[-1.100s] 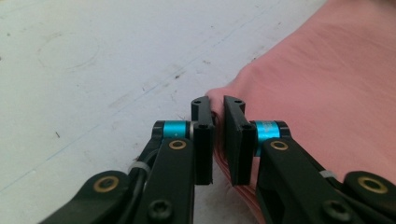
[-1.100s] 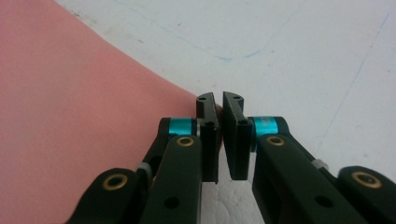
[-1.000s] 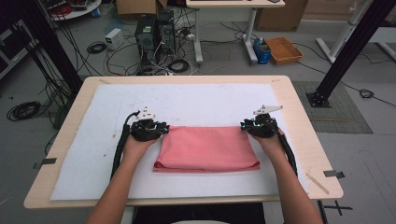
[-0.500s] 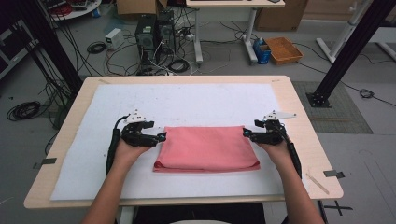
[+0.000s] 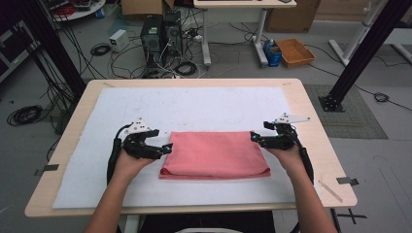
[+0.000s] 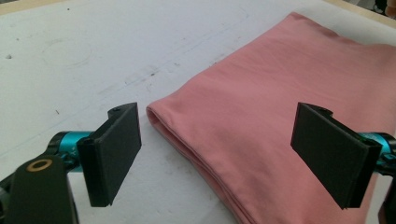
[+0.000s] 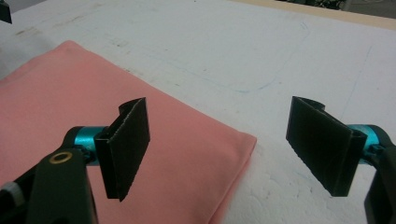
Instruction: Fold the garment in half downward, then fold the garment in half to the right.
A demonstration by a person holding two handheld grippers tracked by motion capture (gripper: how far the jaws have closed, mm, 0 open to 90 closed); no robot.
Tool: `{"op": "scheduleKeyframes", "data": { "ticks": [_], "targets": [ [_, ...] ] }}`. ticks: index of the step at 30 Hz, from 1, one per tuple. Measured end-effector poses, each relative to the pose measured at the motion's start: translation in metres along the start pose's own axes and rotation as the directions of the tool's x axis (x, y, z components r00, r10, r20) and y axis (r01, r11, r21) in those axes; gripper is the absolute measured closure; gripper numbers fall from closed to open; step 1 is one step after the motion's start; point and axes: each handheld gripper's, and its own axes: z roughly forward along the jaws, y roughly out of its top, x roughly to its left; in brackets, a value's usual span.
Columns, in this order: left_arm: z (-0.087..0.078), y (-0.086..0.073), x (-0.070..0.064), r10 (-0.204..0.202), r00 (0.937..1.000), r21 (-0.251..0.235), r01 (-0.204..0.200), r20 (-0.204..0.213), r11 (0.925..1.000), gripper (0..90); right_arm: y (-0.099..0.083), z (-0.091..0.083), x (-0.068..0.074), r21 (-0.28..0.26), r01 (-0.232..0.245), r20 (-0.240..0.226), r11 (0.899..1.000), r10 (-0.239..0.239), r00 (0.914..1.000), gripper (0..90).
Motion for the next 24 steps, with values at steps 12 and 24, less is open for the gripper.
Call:
{"op": "scheduleKeyframes", "data": {
  "ticks": [12, 24],
  "targets": [
    [-0.001, -0.007, -0.010, -0.007, 0.9998, 0.020, 0.006, 0.018, 0.9998, 14.3, 0.000, -0.001, -0.001, -0.002, -0.009, -0.002, 1.000, 0.009, 1.0000, 21.3],
    [0.002, -0.009, -0.013, -0.006, 1.0000, 0.056, 0.006, -0.003, 0.9984, 14.3, 0.001, -0.004, 0.000, -0.013, -0.010, -0.004, 1.000, 0.010, 0.9999, 21.4]
  ]
}}
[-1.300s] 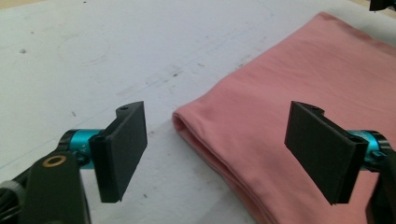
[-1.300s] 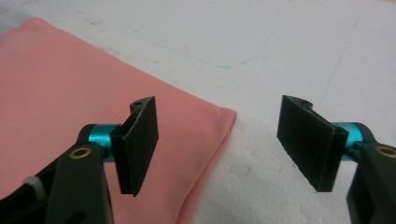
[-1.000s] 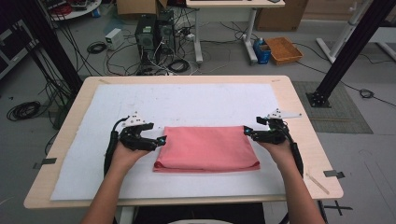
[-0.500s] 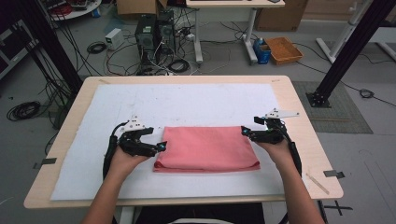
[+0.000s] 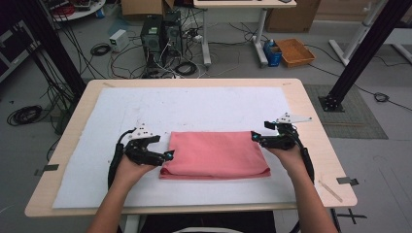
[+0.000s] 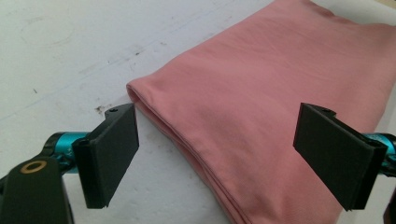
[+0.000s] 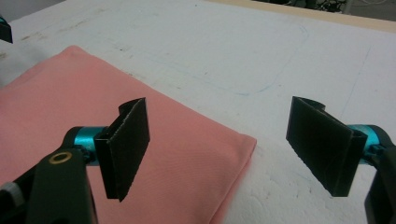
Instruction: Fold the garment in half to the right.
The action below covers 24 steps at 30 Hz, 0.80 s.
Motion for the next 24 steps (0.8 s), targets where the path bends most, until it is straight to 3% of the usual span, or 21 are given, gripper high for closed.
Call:
{"op": "scheduleKeyframes", "data": {
  "ticks": [6, 12, 18, 24],
  "targets": [
    [0.000, -0.007, -0.005, -0.015, 0.9999, 0.037, 0.016, -0.004, 0.9992, 14.3, 0.002, 0.000, 0.001, 0.000, 0.009, -0.007, 1.000, -0.009, 0.9999, 21.3],
    [0.003, -0.019, -0.010, -0.018, 0.9998, 0.110, 0.019, -0.011, 0.9938, 15.4, 0.006, 0.001, 0.002, -0.007, 0.013, -0.011, 1.000, -0.013, 0.9999, 21.3],
    [0.008, -0.029, -0.016, -0.015, 0.9998, 0.173, 0.017, -0.010, 0.9848, 25.1, 0.007, 0.003, 0.002, 0.000, 0.010, -0.014, 1.000, -0.010, 0.9999, 21.3],
    [0.002, -0.034, -0.025, -0.006, 0.9997, 0.176, 0.010, -0.024, 0.9842, 29.1, 0.011, 0.006, 0.005, -0.003, 0.016, -0.021, 1.000, -0.016, 0.9997, 21.3]
  ]
}}
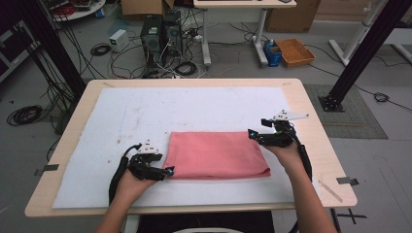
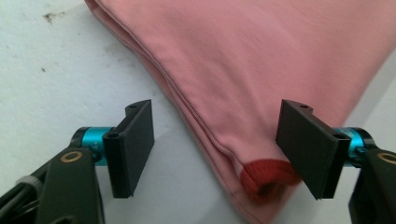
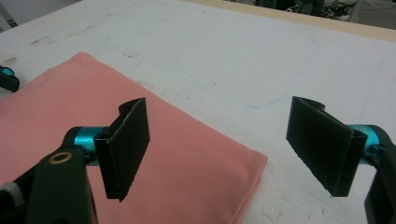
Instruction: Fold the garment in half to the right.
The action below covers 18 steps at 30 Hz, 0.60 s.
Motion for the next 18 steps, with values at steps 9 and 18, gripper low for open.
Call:
{"op": "scheduleKeyframes", "data": {
  "ticks": [9, 18],
  "targets": [
    [-0.010, -0.014, -0.020, 0.005, 0.9993, -0.008, -0.006, -0.038, 1.0000, 37.8, 0.008, 0.005, 0.009, -0.009, 0.034, -0.013, 0.999, -0.034, 0.9993, 21.3],
    [-0.011, -0.017, -0.028, 0.006, 0.9996, -0.027, -0.007, -0.028, 0.9996, 53.8, 0.023, 0.009, 0.028, -0.021, 0.080, -0.042, 0.997, -0.081, 0.9958, 21.3]
  ]
}}
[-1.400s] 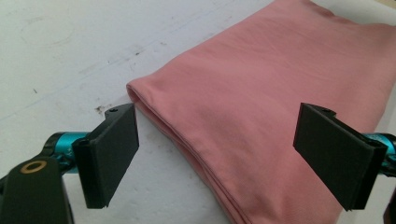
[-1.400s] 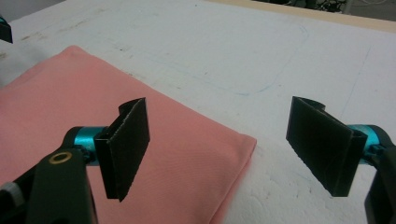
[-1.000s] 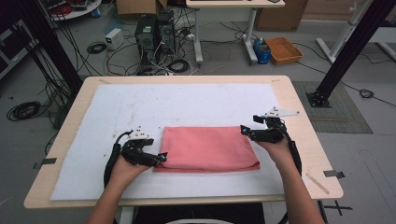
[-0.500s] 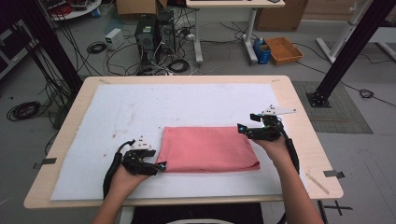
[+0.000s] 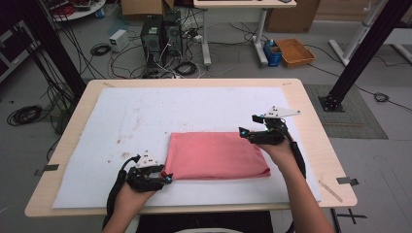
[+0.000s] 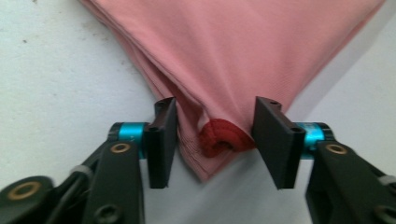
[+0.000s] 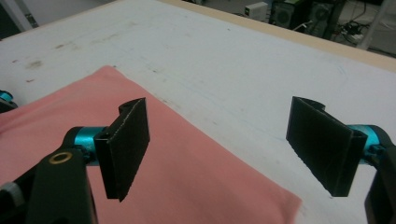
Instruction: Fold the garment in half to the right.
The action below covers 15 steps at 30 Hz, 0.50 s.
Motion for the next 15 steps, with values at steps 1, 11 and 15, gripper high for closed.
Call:
{"op": "scheduleKeyframes", "data": {
  "ticks": [1, 11, 15],
  "targets": [
    [0.000, 0.000, 0.001, 0.006, 0.9999, 0.000, -0.006, 0.012, 1.0000, 56.3, 0.003, 0.001, 0.004, 0.003, 0.008, -0.006, 1.000, -0.008, 0.9999, 21.3],
    [0.004, 0.003, 0.011, -0.016, 0.9928, -0.010, 0.017, 0.118, 0.9998, 77.4, 0.023, 0.048, 0.031, 0.094, 0.080, -0.071, 0.992, -0.073, 0.9947, 21.3],
    [0.004, 0.004, 0.013, -0.014, 0.9910, -0.022, 0.017, 0.133, 0.9996, 79.0, 0.036, 0.073, 0.041, 0.128, 0.103, -0.096, 0.986, -0.091, 0.9912, 21.4]
  ]
}}
